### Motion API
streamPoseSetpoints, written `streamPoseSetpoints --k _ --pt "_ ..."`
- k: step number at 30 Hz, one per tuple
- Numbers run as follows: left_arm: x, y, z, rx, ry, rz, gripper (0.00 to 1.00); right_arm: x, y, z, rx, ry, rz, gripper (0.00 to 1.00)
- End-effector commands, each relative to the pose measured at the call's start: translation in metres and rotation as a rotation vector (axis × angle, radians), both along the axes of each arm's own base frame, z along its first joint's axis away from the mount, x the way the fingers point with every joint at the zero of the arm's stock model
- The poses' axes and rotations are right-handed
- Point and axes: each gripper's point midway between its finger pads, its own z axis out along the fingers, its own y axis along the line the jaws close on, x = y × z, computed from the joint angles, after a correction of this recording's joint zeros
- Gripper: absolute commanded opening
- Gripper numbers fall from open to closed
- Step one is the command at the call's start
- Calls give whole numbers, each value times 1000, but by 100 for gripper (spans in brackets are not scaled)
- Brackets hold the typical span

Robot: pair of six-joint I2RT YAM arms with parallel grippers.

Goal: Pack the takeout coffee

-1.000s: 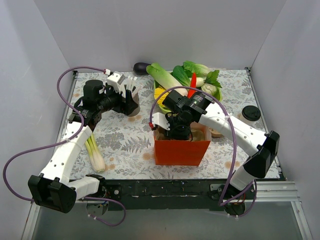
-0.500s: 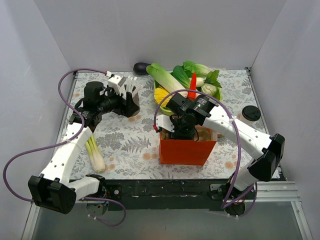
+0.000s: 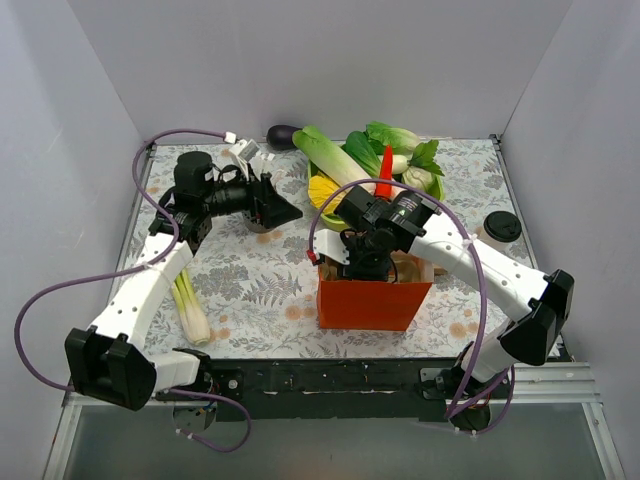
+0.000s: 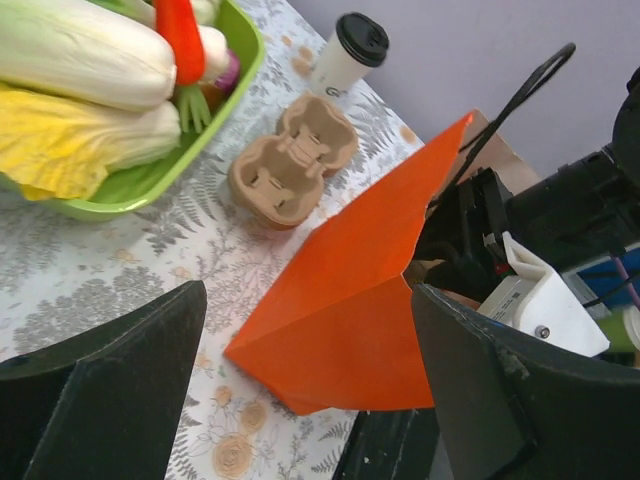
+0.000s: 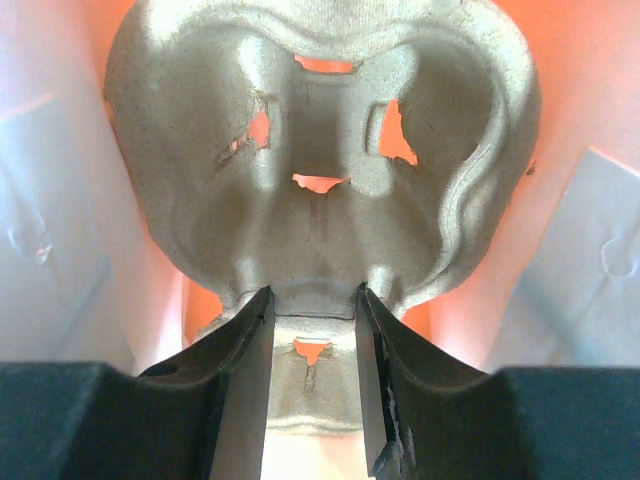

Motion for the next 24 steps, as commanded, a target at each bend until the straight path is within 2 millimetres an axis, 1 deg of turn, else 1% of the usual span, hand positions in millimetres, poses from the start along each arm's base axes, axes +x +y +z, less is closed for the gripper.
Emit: streamPoseSetpoints --k 1,2,6,9,11,13,14,15,16,17,18,19,21,22,23,24 --pt "-21 -22 11 -65 24 -175 84 2 3 12 73 -57 -7 1" --pt "-21 -25 7 -61 32 -184 85 2 3 16 92 -69 -8 1" --pt "-27 -36 0 -55 54 -222 85 3 3 17 111 -84 -13 1" --pt "-28 -41 -1 -53 52 -243 85 3 1 13 91 -78 -17 1" --pt "-31 -44 1 -53 45 -269 85 2 2 10 86 -68 -22 1" --pt "-31 -50 -4 -42 59 -291 86 2 3 9 84 -61 -25 1" --pt "-31 -51 -2 -41 54 -302 86 3 4 10 85 -61 -23 1" --pt "-30 -53 -4 -37 58 -312 86 3 3 9 80 -60 -21 1" --pt "-31 -54 -6 -25 53 -324 85 3 2 9 78 -66 -19 1" --pt "-30 -55 -1 -21 34 -334 85 4 1 9 68 -72 -20 1" --pt "-28 -56 -6 -9 41 -341 85 4 -1 9 65 -75 -17 1" --pt "-31 -57 -11 15 36 -357 85 4 -2 9 63 -79 -15 1" --pt "-28 -58 -11 38 24 -360 84 4 -3 8 58 -79 -11 1" --pt "-28 -58 -20 63 59 -367 84 4 -3 8 57 -80 -12 1" --pt "-26 -57 -23 82 38 -374 84 4 -3 8 56 -79 -13 1" --pt "-23 -56 -21 101 16 -364 84 4 -3 8 58 -79 -16 1"
